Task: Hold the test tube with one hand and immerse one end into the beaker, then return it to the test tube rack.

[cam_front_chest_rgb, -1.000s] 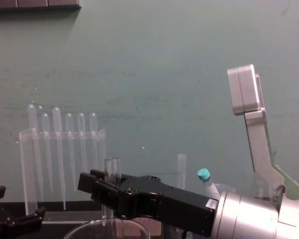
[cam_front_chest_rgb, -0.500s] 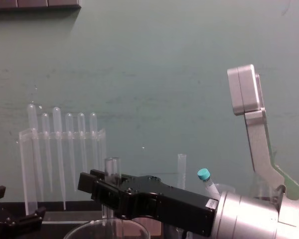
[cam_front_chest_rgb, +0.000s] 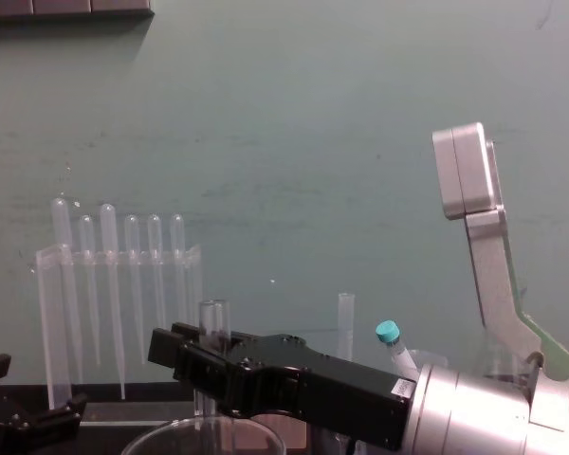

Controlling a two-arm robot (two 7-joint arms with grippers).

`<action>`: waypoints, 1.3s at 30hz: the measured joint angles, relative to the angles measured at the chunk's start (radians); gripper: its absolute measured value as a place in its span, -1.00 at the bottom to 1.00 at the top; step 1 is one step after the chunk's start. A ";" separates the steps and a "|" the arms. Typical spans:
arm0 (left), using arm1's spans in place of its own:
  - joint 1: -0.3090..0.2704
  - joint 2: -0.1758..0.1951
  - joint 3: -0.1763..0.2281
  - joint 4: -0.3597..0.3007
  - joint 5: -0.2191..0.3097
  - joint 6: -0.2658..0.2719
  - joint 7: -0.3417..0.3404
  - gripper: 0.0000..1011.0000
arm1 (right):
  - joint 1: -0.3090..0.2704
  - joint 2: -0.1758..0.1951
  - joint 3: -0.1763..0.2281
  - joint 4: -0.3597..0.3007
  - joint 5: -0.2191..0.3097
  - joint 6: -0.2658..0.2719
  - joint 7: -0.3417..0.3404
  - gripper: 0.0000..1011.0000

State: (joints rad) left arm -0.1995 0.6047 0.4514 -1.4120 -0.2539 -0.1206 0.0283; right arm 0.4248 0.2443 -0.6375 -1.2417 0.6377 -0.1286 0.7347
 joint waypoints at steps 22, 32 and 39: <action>0.000 0.000 0.000 0.000 0.000 0.000 0.000 0.98 | 0.000 0.000 0.000 0.000 0.000 0.000 0.000 -0.58; 0.000 0.000 0.000 0.000 0.000 0.000 0.000 0.98 | 0.000 0.000 0.000 0.000 0.000 0.000 0.000 -0.58; 0.000 0.000 0.000 0.000 0.000 0.000 0.000 0.98 | 0.000 0.000 0.000 0.000 0.000 0.000 0.000 -0.58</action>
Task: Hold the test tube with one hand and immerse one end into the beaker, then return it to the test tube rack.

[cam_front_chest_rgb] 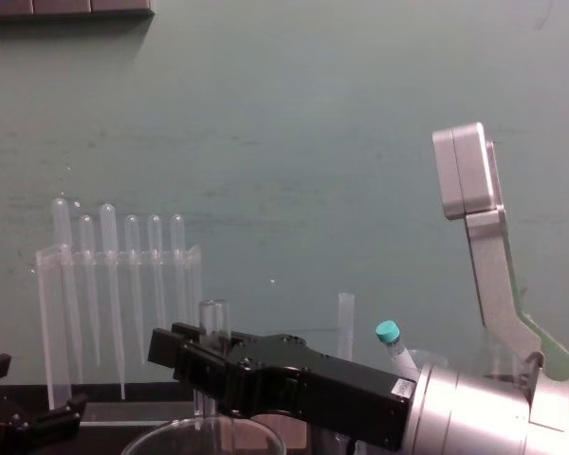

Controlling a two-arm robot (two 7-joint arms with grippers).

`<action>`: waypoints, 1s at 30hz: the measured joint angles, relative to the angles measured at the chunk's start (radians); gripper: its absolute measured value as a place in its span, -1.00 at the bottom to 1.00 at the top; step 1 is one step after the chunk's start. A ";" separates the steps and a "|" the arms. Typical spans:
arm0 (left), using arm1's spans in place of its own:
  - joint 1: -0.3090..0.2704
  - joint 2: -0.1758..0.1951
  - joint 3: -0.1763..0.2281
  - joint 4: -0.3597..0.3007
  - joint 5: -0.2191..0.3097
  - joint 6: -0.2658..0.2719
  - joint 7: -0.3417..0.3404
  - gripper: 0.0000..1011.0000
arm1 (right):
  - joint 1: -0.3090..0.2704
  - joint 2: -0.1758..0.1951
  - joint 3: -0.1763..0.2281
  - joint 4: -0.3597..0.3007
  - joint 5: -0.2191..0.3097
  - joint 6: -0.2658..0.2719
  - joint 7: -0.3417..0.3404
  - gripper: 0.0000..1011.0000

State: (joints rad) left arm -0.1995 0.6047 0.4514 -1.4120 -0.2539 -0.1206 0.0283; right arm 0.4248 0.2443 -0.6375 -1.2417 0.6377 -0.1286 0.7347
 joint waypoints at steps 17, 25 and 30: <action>0.000 0.000 0.000 0.000 0.000 0.000 0.000 0.98 | 0.000 0.000 0.000 0.000 0.000 0.000 0.000 -0.59; 0.000 0.000 0.000 0.000 0.000 0.000 0.000 0.98 | 0.000 0.000 0.000 0.000 0.000 0.000 0.000 -0.58; 0.000 0.000 0.000 0.000 0.000 0.000 0.000 0.98 | 0.000 0.000 0.000 0.000 0.000 0.000 0.000 -0.58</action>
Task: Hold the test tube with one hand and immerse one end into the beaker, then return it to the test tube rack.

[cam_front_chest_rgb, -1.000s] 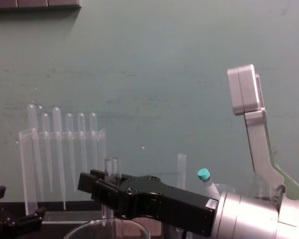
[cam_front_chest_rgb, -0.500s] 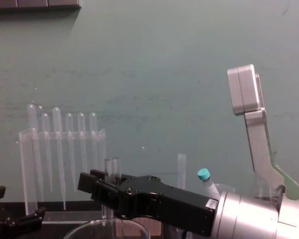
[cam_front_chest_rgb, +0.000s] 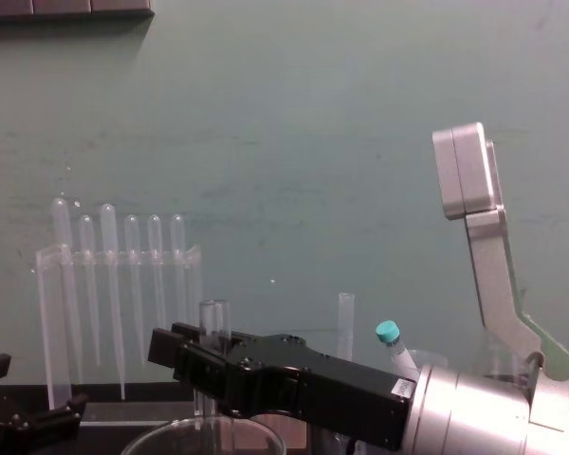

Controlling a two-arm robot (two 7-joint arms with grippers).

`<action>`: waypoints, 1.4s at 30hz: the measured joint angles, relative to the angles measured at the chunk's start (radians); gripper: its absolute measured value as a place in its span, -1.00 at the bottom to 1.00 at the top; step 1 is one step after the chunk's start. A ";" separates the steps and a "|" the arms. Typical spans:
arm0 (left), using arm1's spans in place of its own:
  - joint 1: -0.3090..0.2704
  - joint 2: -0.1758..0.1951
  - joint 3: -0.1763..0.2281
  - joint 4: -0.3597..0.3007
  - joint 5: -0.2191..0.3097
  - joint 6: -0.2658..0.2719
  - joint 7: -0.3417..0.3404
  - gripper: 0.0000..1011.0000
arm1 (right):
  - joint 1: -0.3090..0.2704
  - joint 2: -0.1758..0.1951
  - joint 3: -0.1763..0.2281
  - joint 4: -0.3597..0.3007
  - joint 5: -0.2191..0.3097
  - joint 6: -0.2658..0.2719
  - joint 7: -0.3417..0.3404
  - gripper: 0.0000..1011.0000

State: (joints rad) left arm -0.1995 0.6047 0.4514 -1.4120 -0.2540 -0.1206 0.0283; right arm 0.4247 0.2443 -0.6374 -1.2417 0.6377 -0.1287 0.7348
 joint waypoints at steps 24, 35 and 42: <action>0.000 0.000 0.000 0.000 0.000 0.000 0.000 0.98 | 0.000 0.000 0.000 0.000 0.000 0.000 0.000 -0.58; 0.000 0.000 0.000 0.000 0.000 0.000 0.000 0.98 | 0.000 0.000 0.000 0.000 0.000 0.000 0.000 -0.58; 0.000 0.000 0.000 0.000 0.000 0.000 0.000 0.98 | 0.000 0.000 0.000 0.000 0.000 0.000 0.000 -0.58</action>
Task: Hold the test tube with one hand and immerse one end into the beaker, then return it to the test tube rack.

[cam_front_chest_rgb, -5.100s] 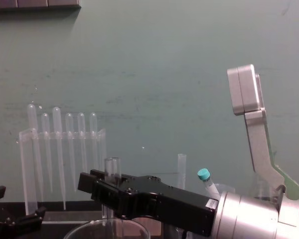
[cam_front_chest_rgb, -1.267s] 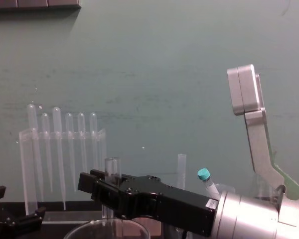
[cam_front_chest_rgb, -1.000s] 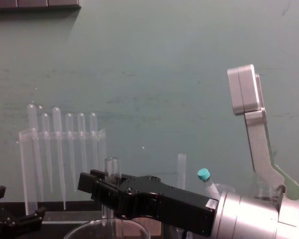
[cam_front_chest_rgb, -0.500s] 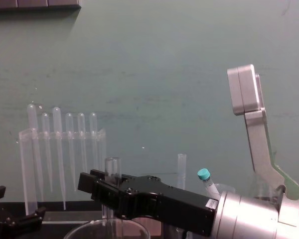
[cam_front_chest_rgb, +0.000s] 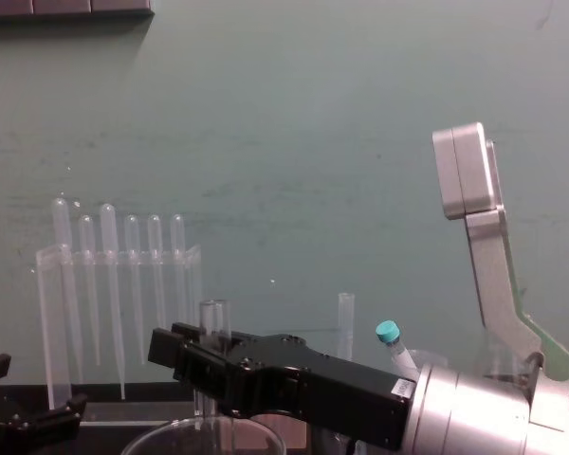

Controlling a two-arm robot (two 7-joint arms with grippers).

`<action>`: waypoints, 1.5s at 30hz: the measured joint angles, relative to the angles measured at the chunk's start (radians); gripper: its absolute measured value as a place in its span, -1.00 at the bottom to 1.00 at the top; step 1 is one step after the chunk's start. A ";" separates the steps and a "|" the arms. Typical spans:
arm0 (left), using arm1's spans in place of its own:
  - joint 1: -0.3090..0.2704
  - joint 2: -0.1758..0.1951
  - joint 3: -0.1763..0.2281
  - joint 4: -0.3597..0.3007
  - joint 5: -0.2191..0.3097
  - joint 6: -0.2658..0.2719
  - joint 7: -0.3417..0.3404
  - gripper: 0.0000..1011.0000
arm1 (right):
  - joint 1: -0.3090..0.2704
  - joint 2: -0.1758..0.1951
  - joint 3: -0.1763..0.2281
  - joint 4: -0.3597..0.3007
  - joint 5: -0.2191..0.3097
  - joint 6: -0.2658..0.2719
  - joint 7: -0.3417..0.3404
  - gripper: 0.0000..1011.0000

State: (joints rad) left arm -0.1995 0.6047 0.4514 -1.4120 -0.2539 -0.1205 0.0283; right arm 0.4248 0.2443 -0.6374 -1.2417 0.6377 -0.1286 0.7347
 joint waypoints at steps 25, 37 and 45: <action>0.000 0.000 0.000 0.000 0.000 0.000 0.000 0.98 | 0.002 0.020 0.003 -0.092 -0.017 -0.005 -0.002 -0.58; 0.000 0.000 0.000 0.000 0.000 0.000 0.000 0.98 | -0.037 0.077 0.011 -0.291 -0.057 -0.011 -0.060 -0.58; 0.000 0.000 0.000 0.000 0.000 0.000 0.000 0.98 | -0.066 0.114 0.020 -0.389 -0.105 -0.011 -0.108 -0.58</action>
State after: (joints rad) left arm -0.1995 0.6047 0.4514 -1.4120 -0.2539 -0.1206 0.0283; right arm 0.3583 0.3585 -0.6179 -1.6309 0.5323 -0.1393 0.6264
